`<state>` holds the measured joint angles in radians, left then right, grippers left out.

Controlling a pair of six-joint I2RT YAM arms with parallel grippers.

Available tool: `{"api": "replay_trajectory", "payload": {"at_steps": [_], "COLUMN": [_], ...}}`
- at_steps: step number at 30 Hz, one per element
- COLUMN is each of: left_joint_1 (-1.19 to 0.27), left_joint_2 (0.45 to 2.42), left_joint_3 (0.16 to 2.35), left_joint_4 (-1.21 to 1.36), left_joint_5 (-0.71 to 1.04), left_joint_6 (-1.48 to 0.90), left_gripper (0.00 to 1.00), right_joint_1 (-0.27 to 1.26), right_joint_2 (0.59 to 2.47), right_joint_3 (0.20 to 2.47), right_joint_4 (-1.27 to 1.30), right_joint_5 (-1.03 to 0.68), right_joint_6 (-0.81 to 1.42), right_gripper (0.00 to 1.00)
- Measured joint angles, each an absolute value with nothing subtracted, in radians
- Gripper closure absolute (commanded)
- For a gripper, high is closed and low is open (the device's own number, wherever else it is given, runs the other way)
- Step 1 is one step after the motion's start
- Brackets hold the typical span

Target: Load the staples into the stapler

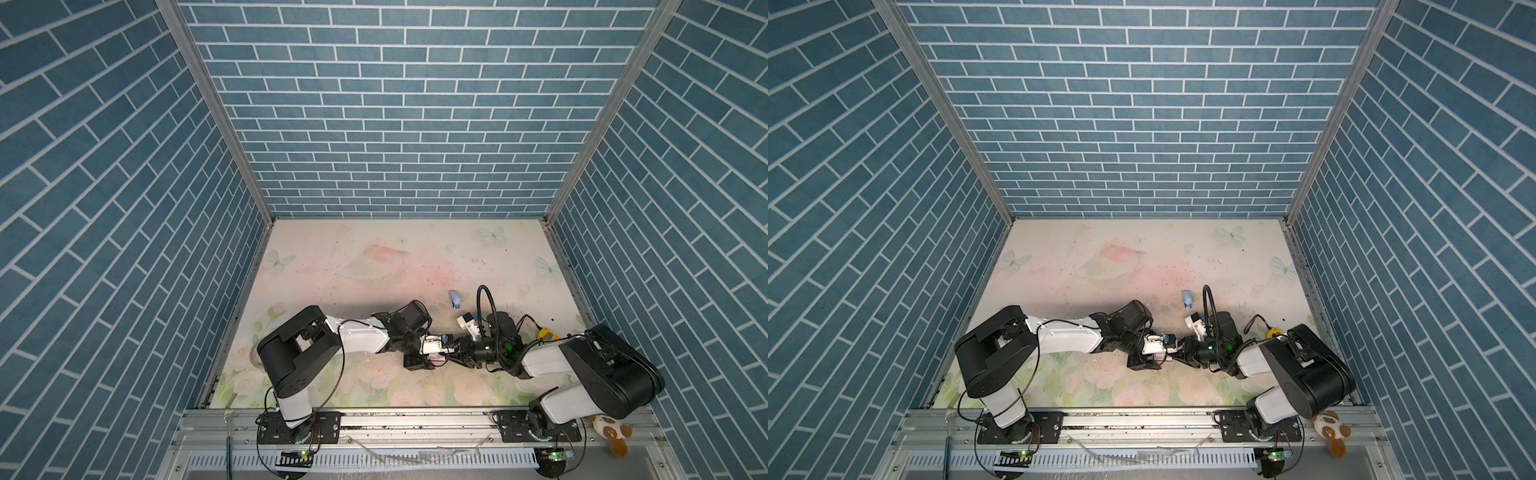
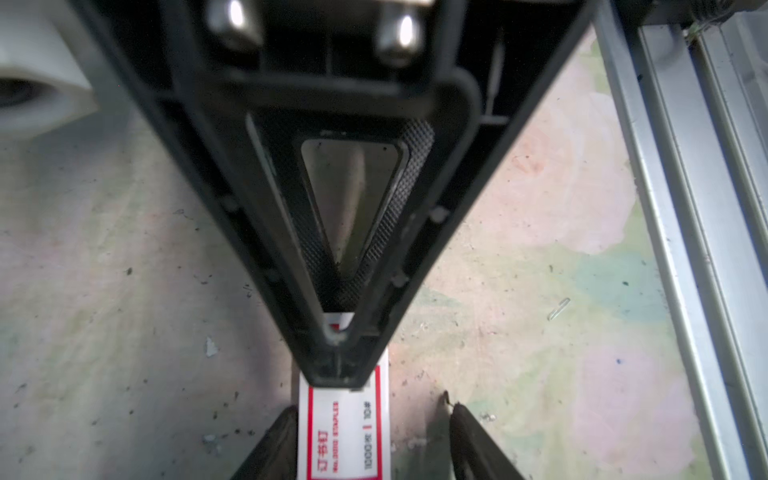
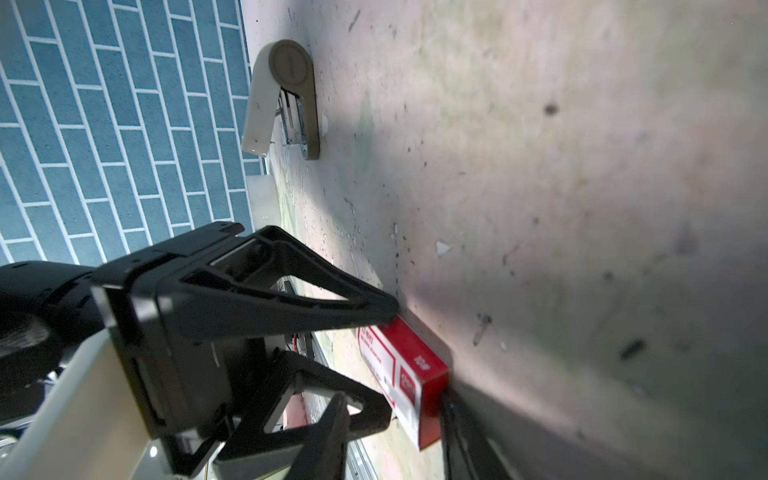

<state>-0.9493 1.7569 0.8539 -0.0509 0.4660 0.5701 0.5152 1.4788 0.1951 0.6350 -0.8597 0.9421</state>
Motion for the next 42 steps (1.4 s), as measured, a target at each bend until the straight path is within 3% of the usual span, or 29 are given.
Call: {"api": "replay_trajectory", "payload": {"at_steps": [6, 16, 42], "left_joint_1": [-0.949, -0.949, -0.949], "left_joint_2": [1.757, 1.756, 1.773], "left_joint_3": [0.848, 0.842, 0.87], "left_joint_4": [-0.032, -0.015, -0.042], "left_joint_5": [0.445, 0.432, 0.439], "left_joint_6": [0.564, 0.568, 0.575], "left_gripper": [0.46, 0.64, 0.63], "right_joint_1": [0.515, 0.515, 0.515], "right_joint_2": [1.457, 1.425, 1.346], "right_joint_3": [0.195, 0.195, 0.197], "right_joint_4": [0.608, 0.603, 0.493], "right_joint_5": [-0.849, -0.85, -0.797], "right_joint_6": [0.942, 0.942, 0.911], "right_gripper": [0.63, 0.61, 0.61]}}
